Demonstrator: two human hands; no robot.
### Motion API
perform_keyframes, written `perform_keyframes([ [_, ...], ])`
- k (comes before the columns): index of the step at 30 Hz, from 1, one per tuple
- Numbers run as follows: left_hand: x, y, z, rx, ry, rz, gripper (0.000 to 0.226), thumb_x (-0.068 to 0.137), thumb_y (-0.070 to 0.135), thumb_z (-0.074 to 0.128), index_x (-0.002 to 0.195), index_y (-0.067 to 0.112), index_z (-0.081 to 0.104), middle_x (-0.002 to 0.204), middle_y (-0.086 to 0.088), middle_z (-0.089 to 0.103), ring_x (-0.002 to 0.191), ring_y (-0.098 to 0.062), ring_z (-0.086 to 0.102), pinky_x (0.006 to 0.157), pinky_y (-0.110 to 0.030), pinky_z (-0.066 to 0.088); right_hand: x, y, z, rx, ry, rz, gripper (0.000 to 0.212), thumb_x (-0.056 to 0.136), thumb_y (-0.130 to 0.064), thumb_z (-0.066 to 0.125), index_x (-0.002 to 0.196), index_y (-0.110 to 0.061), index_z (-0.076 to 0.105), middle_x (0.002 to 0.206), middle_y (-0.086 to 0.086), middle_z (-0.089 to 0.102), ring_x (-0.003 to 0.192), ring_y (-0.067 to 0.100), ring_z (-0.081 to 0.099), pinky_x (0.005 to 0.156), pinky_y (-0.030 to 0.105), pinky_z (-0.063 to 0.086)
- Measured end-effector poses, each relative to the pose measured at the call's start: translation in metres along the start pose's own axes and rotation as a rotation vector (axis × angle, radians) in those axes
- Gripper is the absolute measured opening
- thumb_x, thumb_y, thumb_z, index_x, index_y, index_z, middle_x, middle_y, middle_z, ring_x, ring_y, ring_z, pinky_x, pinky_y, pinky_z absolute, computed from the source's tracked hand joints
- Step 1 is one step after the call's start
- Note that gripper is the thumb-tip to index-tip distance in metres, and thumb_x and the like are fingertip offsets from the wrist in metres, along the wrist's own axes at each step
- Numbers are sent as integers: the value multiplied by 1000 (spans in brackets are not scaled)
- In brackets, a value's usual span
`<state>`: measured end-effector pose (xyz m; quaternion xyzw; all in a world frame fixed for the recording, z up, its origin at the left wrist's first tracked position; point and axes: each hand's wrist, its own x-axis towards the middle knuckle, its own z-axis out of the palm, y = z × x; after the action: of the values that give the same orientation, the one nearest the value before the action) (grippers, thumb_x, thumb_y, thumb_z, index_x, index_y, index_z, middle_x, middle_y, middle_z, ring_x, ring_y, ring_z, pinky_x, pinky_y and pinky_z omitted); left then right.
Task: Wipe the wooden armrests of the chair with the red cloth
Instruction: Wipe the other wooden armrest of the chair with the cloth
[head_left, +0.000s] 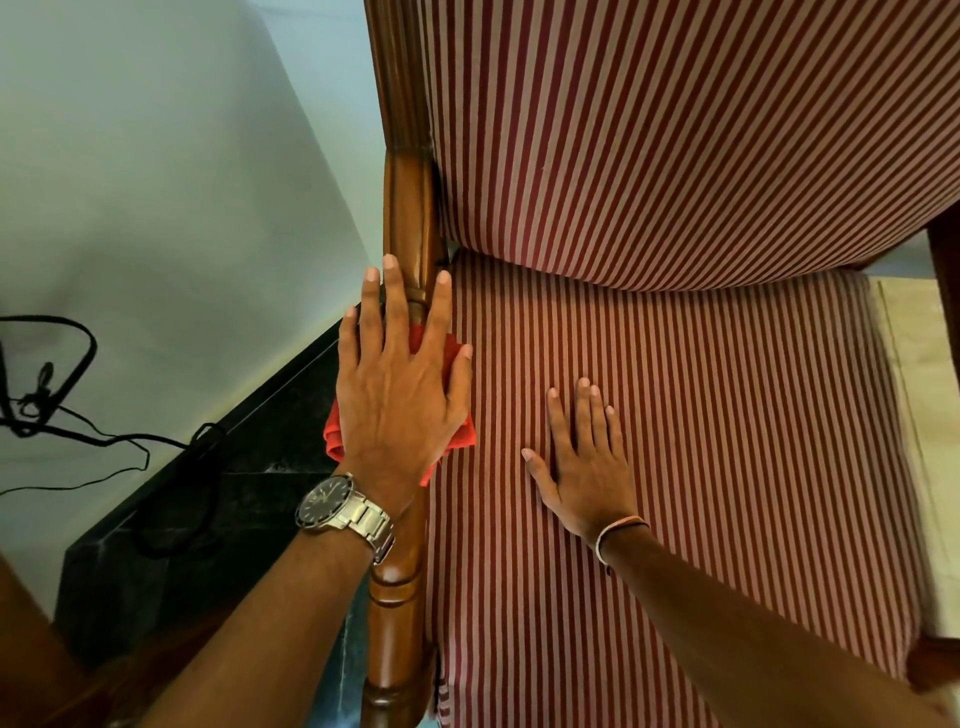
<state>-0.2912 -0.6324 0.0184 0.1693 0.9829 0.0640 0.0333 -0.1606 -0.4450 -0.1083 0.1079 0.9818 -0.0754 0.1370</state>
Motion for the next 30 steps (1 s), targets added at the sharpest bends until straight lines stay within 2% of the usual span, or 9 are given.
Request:
perform_keyframes([
  [4, 0, -3, -14, -167, -34, -65, 72, 101, 60, 22, 162, 27, 0, 171, -17, -1, 158, -33, 1, 126, -52, 9, 1, -10, -15, 82, 7, 28, 79, 100, -64, 25, 162, -17, 11, 171, 18, -1, 159, 31, -5, 130, 48, 4],
  [6, 1, -14, -26, -385, 31, -207, 73, 101, 61, 25, 161, 25, 5, 170, -18, 9, 157, -34, 12, 121, -49, 16, 4, -26, -33, 334, 94, 71, 67, 102, -56, 38, 151, -11, 43, 165, 18, 29, 157, 31, 21, 129, 41, 15],
  [8, 4, -34, -33, -588, 53, -397, 74, 99, 61, 32, 159, 20, 19, 163, -18, 31, 149, -33, 33, 115, -45, 29, 10, -49, -57, 819, 147, 164, 55, 101, -50, 46, 125, -4, 65, 137, 16, 63, 134, 30, 57, 117, 34, 41],
  [10, 6, -58, -40, -857, -119, -614, 70, 94, 60, 49, 150, 18, 42, 146, -14, 56, 129, -28, 57, 103, -43, 47, 16, -72, -84, 1296, 30, 233, 60, 99, -52, 47, 115, 2, 68, 116, 20, 74, 113, 31, 70, 104, 34, 55],
  [12, 3, -79, -45, -1163, -391, -726, 53, 88, 53, 66, 127, 16, 65, 122, -11, 74, 107, -26, 73, 88, -43, 59, 21, -84, -104, 1525, -154, 221, 54, 95, -60, 46, 109, -15, 74, 104, 5, 80, 103, 18, 76, 86, 28, 63],
  [14, -6, -95, -45, -1292, -537, -677, 44, 77, 41, 78, 110, 12, 75, 110, -11, 79, 99, -26, 77, 84, -44, 62, 21, -91, -117, 1575, -231, 106, 43, 96, -54, 51, 108, -20, 74, 100, -3, 82, 97, 13, 78, 74, 24, 63],
  [17, -16, -99, -42, -1379, -525, -618, 42, 60, 22, 86, 100, 13, 79, 104, -8, 81, 97, -25, 78, 73, -34, 65, 21, -97, -125, 1552, -204, 88, 37, 94, -27, 69, 122, -2, 69, 113, 12, 78, 105, 23, 76, 87, 44, 64],
  [20, -20, -92, -46, -1432, -442, -638, 40, 55, 14, 86, 94, 15, 78, 93, -4, 83, 86, -23, 79, 61, -31, 64, 21, -100, -128, 1576, -203, 130, 39, 89, -16, 76, 124, 0, 67, 119, 18, 75, 110, 29, 74, 95, 56, 59],
  [30, -22, -41, -87, -1549, -369, -591, 28, 55, 10, 85, 82, 14, 81, 96, -9, 82, 87, -25, 79, 61, -34, 63, 11, -66, -177, 1656, -74, 86, 28, 86, -16, 79, 112, -8, 75, 106, 11, 80, 94, 20, 79, 70, 34, 65],
])
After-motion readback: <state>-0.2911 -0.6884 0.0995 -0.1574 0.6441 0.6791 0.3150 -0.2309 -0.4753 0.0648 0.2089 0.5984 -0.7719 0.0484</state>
